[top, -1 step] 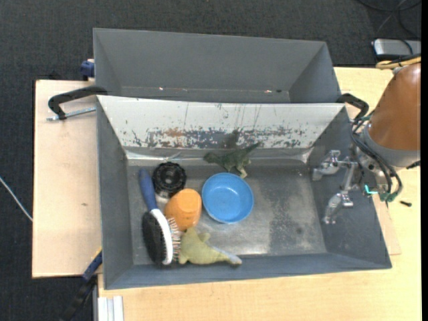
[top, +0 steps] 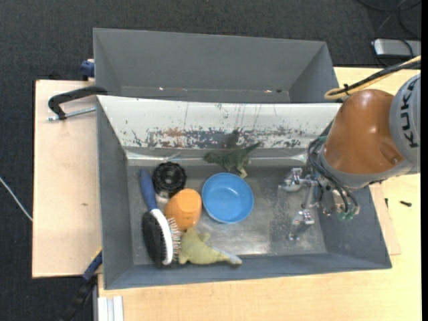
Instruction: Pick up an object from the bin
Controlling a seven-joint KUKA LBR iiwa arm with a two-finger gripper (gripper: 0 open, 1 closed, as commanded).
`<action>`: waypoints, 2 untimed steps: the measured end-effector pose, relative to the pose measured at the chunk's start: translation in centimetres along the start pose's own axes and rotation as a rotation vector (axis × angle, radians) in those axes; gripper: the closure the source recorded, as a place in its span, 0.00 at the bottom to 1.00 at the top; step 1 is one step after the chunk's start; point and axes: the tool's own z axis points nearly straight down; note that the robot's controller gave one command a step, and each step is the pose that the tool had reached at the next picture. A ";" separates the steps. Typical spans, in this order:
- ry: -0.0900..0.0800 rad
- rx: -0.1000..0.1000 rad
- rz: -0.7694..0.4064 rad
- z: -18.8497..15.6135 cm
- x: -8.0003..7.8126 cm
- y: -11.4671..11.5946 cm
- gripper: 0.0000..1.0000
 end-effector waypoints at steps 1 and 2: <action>-0.014 0.000 -0.033 -1.5 -4.9 8.9 0.00; -0.006 0.008 -0.403 4.6 -5.2 12.8 0.00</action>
Offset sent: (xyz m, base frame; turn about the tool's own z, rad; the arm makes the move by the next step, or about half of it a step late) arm 0.0432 0.0837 0.0133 -0.0242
